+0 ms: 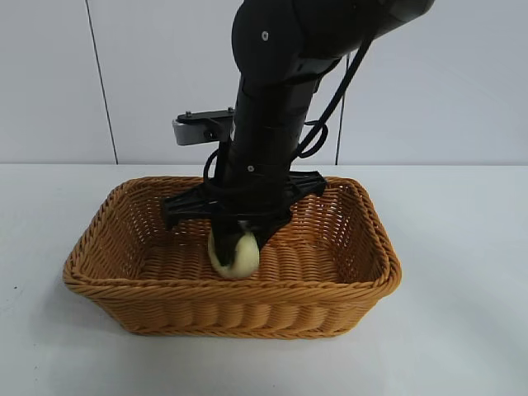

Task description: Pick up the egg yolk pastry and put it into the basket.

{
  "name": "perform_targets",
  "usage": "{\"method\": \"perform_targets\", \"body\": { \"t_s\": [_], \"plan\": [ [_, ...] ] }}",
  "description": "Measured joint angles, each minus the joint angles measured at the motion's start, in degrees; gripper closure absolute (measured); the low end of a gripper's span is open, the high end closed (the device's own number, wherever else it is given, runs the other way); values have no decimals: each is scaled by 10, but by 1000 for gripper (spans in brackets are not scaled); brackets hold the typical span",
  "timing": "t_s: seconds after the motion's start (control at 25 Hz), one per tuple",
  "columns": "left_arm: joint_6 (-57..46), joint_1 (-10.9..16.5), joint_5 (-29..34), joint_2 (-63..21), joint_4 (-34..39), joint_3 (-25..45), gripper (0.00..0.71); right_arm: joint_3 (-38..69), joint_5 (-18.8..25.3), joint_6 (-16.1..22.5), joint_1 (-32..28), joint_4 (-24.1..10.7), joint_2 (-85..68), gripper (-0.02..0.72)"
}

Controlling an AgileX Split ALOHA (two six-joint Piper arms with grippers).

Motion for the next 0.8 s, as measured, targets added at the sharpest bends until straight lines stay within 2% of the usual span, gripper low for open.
{"method": "perform_targets", "body": {
  "t_s": [0.2, 0.28, 0.44, 0.52, 0.8],
  "plan": [
    [0, 0, 0, 0, 0, 0, 63, -57, 65, -9, 0, -1, -6, 15],
    [0, 0, 0, 0, 0, 0, 63, -94, 104, -13, 0, -5, -8, 12],
    [0, 0, 0, 0, 0, 0, 63, -187, 186, -15, 0, -39, -8, 8],
    [0, 0, 0, 0, 0, 0, 63, -235, 212, -15, 0, -56, -8, 9],
    [4, 0, 0, 0, 0, 0, 63, -308, 220, -16, -2, -70, -16, 9]
  ]
}}
